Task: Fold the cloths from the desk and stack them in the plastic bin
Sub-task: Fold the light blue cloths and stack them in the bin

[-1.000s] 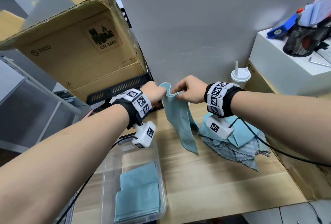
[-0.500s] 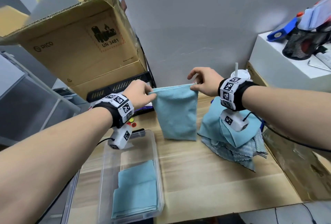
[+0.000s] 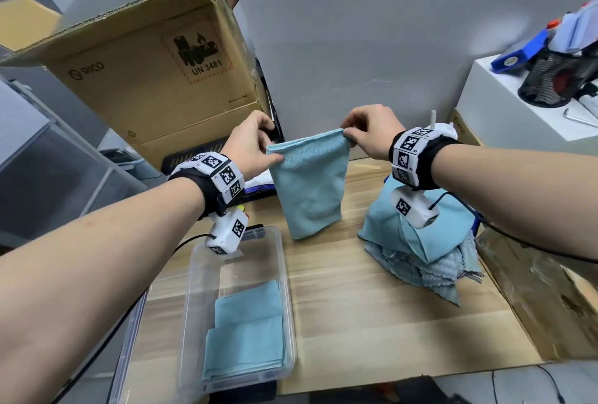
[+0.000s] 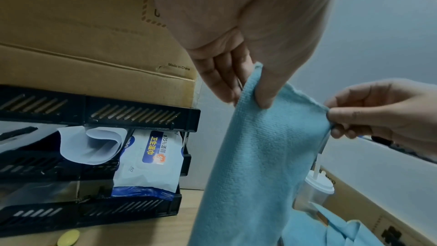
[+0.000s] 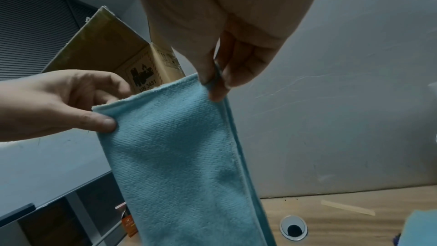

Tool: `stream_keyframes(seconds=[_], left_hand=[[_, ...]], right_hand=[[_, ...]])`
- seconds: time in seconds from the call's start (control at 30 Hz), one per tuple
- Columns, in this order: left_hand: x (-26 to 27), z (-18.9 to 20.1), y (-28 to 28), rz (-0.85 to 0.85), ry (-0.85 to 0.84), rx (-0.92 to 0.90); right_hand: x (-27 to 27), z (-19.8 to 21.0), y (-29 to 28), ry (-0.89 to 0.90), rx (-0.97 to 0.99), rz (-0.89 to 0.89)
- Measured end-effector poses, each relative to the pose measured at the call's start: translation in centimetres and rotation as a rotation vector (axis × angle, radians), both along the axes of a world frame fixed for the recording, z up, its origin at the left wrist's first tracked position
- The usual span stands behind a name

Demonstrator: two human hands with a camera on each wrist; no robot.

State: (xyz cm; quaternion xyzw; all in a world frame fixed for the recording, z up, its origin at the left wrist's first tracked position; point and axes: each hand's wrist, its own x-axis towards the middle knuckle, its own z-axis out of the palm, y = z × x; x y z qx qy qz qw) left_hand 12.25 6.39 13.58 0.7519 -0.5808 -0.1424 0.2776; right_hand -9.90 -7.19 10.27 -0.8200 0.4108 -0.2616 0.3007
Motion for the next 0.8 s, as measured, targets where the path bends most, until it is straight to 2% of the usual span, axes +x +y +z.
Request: stream_keyframes(seconds=[0.1,0.23,0.33,0.53,0.67,0.8], left_hand=[[-0.1,0.0,0.0,-0.044,-0.174,0.068],[-0.1,0.6,-0.2,0.025,-0.245,0.07],[0.2,1.5,-0.7,0.097,-0.251,-0.001],[0.7,2.6,-0.8,0.08,-0.266,-0.037],[0.0,2.0,-0.1,-0.031,-0.263,0.152],[-1.3,-1.5,1.3,-0.176,-0.251,0.481]], right_hand=[[0.8,-0.4,0.0,0.014,-0.019,0.003],[1.3,0.2,0.1,-0.007,-0.046,-0.012],[1.5,1.6,0.0,-0.031,-0.091,0.008],[1.4,3.3,-0.4,-0.019,-0.091,0.038],[0.9,2.9,-0.1,0.115,-0.046,0.104],[-0.2,0.4,1.0,0.482,0.102,0.318]])
